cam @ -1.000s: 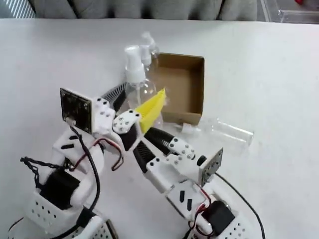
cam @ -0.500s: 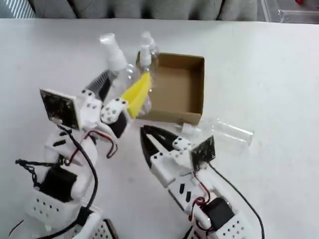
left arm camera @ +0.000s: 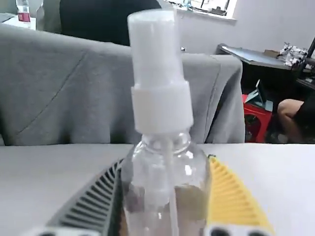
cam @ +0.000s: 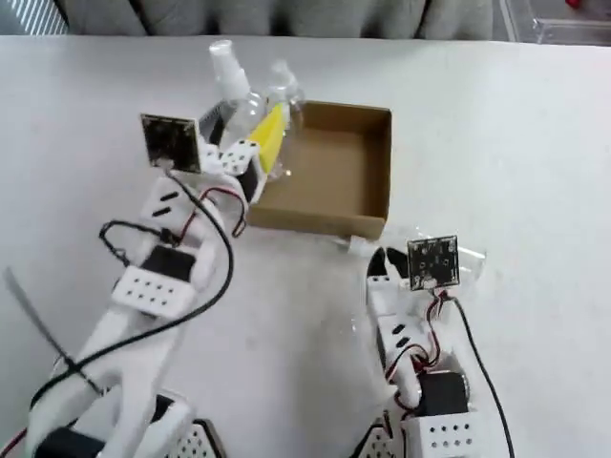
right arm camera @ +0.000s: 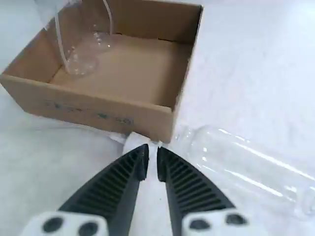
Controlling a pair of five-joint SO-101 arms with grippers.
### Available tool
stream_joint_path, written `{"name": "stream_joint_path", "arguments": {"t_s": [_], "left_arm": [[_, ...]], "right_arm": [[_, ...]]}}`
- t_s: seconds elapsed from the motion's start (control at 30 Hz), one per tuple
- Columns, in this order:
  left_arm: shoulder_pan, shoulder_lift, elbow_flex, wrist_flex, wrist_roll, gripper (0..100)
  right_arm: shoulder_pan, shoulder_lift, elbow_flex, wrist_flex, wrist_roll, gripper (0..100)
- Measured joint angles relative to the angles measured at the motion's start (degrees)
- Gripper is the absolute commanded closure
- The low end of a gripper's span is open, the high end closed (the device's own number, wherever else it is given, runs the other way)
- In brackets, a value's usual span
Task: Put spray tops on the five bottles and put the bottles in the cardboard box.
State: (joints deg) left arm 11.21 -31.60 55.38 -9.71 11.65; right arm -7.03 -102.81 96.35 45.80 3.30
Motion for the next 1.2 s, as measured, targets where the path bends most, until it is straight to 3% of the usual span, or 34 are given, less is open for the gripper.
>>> {"name": "stream_joint_path", "arguments": {"t_s": [0.27,0.53,0.77,0.97,1.2], "left_arm": [[-0.9,17.3,0.0,-13.7,0.0,98],[-0.9,28.1,0.0,-22.0,0.0,98],[-0.9,32.1,0.8,-24.9,-3.0,98],[0.4,32.6,5.9,-33.2,-6.1,98],[0.7,32.6,6.2,-34.2,-6.1,98]], "right_arm": [[3.9,0.0,0.0,1.6,0.4,98.2],[3.9,0.0,0.0,1.6,0.4,98.2],[3.9,0.0,0.0,1.6,0.4,98.2],[3.9,0.0,0.0,1.6,0.4,98.2],[3.9,0.0,0.0,1.6,0.4,98.2]]}}
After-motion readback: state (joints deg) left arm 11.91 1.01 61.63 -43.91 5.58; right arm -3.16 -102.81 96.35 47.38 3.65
